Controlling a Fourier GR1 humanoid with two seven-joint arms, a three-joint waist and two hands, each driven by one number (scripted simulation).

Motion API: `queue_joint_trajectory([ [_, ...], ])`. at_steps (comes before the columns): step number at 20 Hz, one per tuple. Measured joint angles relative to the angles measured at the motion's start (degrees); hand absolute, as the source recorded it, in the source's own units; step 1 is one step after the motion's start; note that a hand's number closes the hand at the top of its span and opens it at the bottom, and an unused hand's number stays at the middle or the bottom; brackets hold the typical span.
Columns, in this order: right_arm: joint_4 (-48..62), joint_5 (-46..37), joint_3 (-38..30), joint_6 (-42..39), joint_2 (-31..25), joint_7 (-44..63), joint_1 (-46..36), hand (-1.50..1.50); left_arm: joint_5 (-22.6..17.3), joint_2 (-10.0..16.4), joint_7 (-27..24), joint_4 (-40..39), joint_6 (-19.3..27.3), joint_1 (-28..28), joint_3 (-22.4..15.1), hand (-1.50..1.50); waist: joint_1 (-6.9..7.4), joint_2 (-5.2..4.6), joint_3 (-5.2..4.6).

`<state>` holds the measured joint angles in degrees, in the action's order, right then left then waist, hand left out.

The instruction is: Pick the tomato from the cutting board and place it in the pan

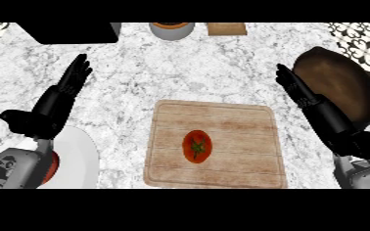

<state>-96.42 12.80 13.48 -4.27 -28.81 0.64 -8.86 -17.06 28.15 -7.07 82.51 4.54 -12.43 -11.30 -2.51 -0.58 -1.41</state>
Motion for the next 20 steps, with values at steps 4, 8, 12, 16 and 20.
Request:
queue_joint_trajectory([
  [4,2.67,-2.45,-0.52,6.89,4.55,5.48,-2.56,-1.5,1.85,-0.94,2.37,-0.38,0.57,-0.76,-1.23,0.0,1.77,0.34,0.88],
  [8,7.11,-12.06,0.1,12.56,0.78,10.59,-4.49,1.5,3.11,-0.38,6.37,0.25,1.21,-0.49,-2.55,0.0,2.37,0.43,0.64],
  [12,8.84,-24.13,3.13,26.42,5.29,12.52,-1.05,-1.5,3.32,-0.45,8.95,1.1,1.35,0.56,-3.5,0.0,2.37,0.71,1.09],
  [16,7.25,-32.59,8.15,37.01,12.8,13.39,4.41,-1.5,4.69,-1.85,11.82,3.07,2.79,1.05,-4.48,0.0,2.2,0.77,1.29],
  [20,5.27,-40.61,13.54,34.94,13.21,22.63,5.46,-1.5,5.33,-2.21,13.09,4.89,2.6,2.28,-4.47,0.0,2.38,0.8,1.3],
])
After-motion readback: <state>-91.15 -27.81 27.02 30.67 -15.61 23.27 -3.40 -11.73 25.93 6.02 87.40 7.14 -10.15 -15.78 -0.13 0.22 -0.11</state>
